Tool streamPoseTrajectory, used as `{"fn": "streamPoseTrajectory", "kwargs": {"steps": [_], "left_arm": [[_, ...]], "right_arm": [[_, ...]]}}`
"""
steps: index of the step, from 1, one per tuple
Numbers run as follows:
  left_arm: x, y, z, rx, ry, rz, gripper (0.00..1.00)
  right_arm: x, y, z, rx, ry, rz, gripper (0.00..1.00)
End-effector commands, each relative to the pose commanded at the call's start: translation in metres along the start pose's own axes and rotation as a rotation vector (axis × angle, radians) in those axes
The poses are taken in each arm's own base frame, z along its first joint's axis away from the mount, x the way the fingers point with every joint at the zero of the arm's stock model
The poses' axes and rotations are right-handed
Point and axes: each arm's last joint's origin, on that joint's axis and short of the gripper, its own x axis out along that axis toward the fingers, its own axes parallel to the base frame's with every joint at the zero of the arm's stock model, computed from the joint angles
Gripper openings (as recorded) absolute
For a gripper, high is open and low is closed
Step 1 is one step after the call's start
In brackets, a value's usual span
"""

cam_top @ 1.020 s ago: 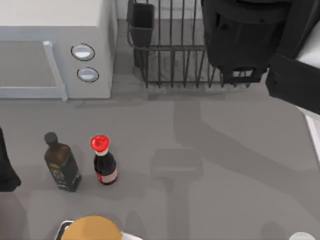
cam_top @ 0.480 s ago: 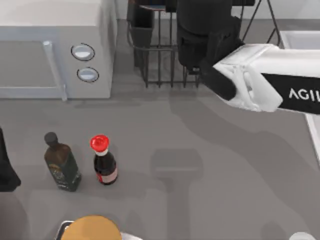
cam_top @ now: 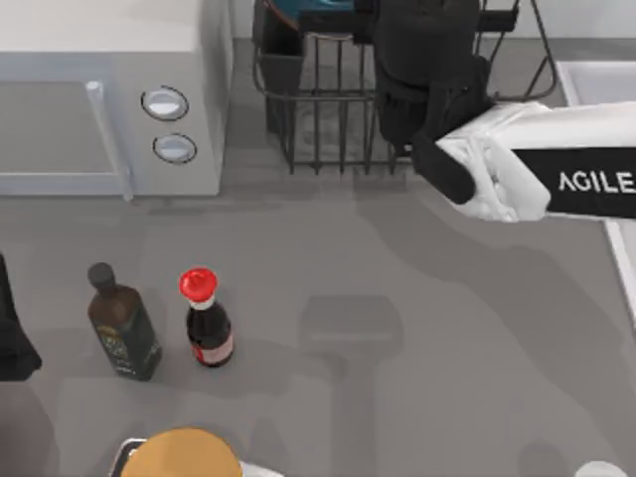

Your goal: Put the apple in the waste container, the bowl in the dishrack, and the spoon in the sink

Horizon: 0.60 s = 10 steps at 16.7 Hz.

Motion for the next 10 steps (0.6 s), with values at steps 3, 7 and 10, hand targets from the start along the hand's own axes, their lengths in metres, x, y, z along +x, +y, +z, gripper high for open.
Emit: {"fn": "streamPoseTrajectory", "kwargs": {"steps": [3,7,10], "left_arm": [[0.0,0.0,0.0,0.0,0.0,0.0,1.0],[0.0,0.0,0.0,0.0,0.0,0.0,1.0],[0.0,0.0,0.0,0.0,0.0,0.0,1.0]], "right_arm": [[0.0,0.0,0.0,0.0,0.0,0.0,0.23],[0.0,0.0,0.0,0.0,0.0,0.0,0.53],[0.0,0.0,0.0,0.0,0.0,0.0,0.75]]}}
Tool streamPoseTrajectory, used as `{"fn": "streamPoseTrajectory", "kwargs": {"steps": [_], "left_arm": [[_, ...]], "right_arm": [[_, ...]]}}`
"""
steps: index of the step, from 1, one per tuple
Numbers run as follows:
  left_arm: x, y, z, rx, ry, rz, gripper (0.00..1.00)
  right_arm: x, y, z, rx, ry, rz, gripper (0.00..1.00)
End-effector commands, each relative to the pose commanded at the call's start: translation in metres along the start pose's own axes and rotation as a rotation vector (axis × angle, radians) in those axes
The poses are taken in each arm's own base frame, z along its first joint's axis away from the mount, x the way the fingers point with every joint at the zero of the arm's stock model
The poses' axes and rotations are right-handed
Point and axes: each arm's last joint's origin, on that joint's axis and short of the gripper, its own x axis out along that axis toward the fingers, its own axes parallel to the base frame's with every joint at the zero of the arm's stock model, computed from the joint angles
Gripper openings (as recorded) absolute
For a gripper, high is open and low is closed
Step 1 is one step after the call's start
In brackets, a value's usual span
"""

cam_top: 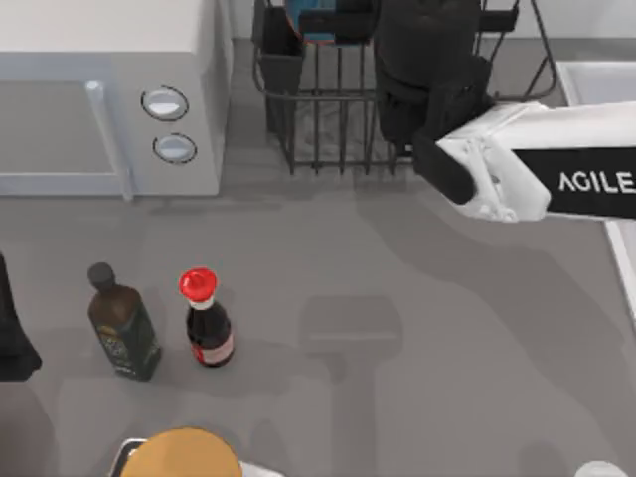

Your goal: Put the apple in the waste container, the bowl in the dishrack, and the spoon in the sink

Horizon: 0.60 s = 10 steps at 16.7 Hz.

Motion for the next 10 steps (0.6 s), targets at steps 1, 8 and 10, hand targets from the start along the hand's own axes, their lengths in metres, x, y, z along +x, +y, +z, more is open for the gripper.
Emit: {"fn": "streamPoseTrajectory", "kwargs": {"steps": [1,8,10], "left_arm": [[0.0,0.0,0.0,0.0,0.0,0.0,1.0],[0.0,0.0,0.0,0.0,0.0,0.0,1.0],[0.0,0.0,0.0,0.0,0.0,0.0,1.0]], "right_arm": [[0.0,0.0,0.0,0.0,0.0,0.0,0.83],[0.0,0.0,0.0,0.0,0.0,0.0,1.0],[0.0,0.0,0.0,0.0,0.0,0.0,1.0]]}}
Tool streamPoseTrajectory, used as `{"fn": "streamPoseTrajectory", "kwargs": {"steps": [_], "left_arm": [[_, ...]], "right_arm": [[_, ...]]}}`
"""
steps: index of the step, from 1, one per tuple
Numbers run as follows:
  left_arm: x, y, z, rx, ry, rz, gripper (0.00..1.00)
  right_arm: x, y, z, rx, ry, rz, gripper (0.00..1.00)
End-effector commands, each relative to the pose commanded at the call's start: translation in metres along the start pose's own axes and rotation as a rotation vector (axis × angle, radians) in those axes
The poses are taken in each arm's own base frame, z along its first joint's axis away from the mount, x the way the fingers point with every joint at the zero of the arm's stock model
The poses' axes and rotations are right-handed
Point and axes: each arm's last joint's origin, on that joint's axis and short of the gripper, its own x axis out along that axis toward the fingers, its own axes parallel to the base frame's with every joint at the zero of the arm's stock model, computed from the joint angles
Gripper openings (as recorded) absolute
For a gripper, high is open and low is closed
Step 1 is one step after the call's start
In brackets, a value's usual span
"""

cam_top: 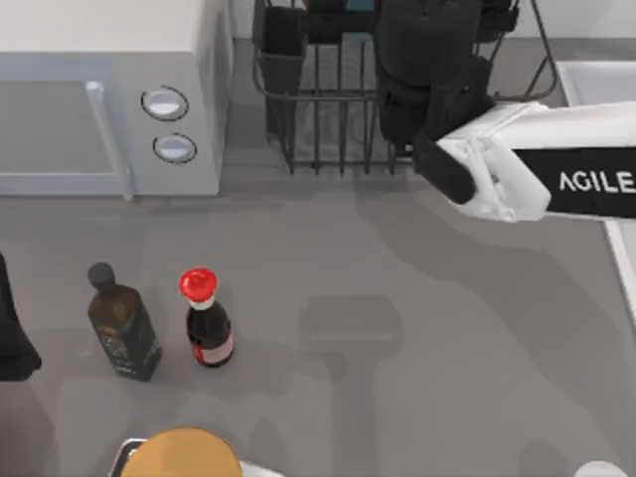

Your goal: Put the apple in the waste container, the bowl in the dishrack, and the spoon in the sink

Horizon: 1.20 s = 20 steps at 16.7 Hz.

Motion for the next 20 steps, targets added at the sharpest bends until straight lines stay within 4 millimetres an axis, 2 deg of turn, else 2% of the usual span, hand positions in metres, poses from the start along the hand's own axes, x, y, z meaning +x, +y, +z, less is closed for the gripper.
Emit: {"fn": "streamPoseTrajectory", "kwargs": {"steps": [3,5,7,10,13,16,18,20], "left_arm": [[0.0,0.0,0.0,0.0,0.0,0.0,1.0],[0.0,0.0,0.0,0.0,0.0,0.0,1.0],[0.0,0.0,0.0,0.0,0.0,0.0,1.0],[0.0,0.0,0.0,0.0,0.0,0.0,1.0],[0.0,0.0,0.0,0.0,0.0,0.0,1.0],[0.0,0.0,0.0,0.0,0.0,0.0,1.0],[0.0,0.0,0.0,0.0,0.0,0.0,1.0],[0.0,0.0,0.0,0.0,0.0,0.0,1.0]], "right_arm": [[-0.001,0.001,0.0,0.0,0.0,0.002,1.0],[-0.003,-0.006,0.003,0.0,0.004,0.015,1.0],[-0.008,-0.024,0.008,-0.002,0.014,0.04,1.0],[-0.028,-0.068,0.02,-0.01,0.044,0.082,1.0],[-0.069,-0.124,0.031,-0.017,0.084,0.117,1.0],[-0.13,-0.18,0.033,-0.016,0.105,0.137,1.0],[-0.173,-0.209,0.023,-0.012,0.105,0.139,1.0],[-0.21,-0.231,0.007,-0.008,0.093,0.13,1.0]]}}
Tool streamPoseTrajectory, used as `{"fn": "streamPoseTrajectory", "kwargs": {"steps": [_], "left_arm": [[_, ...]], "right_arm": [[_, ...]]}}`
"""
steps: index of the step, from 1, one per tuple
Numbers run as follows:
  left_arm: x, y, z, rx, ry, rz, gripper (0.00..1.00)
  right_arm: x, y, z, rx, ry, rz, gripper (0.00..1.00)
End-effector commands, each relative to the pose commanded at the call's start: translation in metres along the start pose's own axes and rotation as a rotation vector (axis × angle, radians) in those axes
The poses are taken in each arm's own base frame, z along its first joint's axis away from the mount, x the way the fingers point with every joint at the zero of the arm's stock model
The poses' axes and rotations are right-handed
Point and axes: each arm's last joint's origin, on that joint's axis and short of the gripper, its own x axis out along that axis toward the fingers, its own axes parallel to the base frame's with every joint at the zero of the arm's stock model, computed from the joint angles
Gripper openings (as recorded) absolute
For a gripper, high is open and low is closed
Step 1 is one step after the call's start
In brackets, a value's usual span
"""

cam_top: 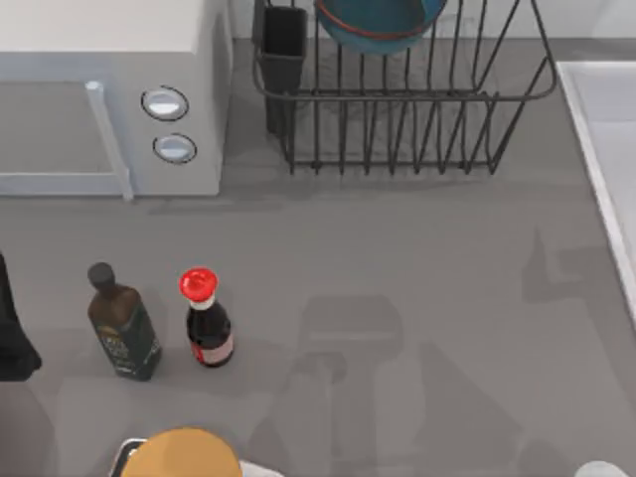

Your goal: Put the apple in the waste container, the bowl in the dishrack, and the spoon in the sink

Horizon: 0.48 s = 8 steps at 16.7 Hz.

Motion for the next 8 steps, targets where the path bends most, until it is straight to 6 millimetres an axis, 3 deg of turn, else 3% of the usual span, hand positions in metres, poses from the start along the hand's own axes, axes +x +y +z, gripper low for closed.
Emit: {"fn": "streamPoseTrajectory", "kwargs": {"steps": [3,8], "left_arm": [[0.0,0.0,0.0,0.0,0.0,0.0,1.0],[0.0,0.0,0.0,0.0,0.0,0.0,1.0]], "right_arm": [[-0.036,-0.014,-0.033,0.004,-0.026,-0.029,1.0],[-0.058,-0.024,-0.065,0.007,-0.077,-0.096,1.0]]}}
